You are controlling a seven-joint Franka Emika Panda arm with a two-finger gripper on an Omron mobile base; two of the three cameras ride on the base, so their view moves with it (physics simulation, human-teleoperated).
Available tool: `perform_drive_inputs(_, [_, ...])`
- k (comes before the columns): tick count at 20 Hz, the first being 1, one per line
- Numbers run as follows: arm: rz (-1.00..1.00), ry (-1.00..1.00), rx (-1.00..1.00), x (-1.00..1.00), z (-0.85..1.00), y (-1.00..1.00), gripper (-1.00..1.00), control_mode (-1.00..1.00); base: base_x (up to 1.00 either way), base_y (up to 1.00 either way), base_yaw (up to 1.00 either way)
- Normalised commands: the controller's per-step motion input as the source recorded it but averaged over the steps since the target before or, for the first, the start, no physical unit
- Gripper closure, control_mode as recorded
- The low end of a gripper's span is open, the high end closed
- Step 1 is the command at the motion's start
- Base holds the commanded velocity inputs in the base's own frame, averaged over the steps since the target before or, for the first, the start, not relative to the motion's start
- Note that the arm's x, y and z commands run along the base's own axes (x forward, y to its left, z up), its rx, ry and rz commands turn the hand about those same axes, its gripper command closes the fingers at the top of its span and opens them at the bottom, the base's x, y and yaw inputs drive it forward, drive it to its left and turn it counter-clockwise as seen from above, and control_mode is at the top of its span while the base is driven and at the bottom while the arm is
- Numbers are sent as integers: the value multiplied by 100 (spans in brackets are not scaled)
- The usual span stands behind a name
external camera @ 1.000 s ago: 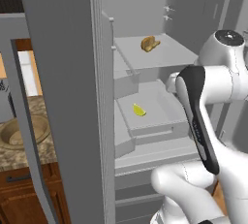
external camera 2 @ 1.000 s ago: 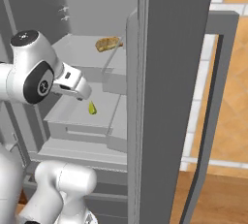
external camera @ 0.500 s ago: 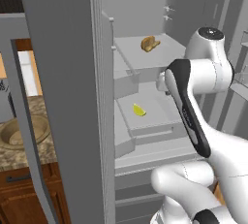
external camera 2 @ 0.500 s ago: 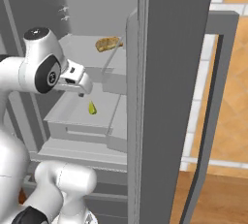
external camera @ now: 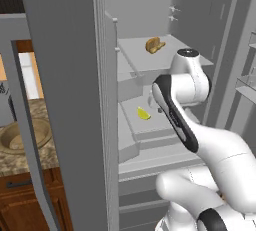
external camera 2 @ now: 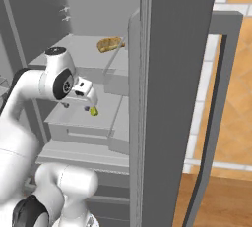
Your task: Grab a lemon wedge from the fridge and one ice cube from the ice bowl, and put them in the glass of lemonade.
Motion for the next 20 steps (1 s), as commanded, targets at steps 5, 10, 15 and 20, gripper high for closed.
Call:
perform_drive_inputs(5, [0, 7, 0, 69, -52, 0, -100, -100, 0, 0, 0])
perform_drive_inputs(10, [0, 5, 1, 33, -56, 0, -100, -100, 0, 0, 0])
perform_drive_inputs(15, [1, 6, 1, 17, -58, 1, -100, -100, 0, 0, 0])
perform_drive_inputs(20, [6, 2, 0, 10, -27, 0, -100, -100, 0, 0, 0])
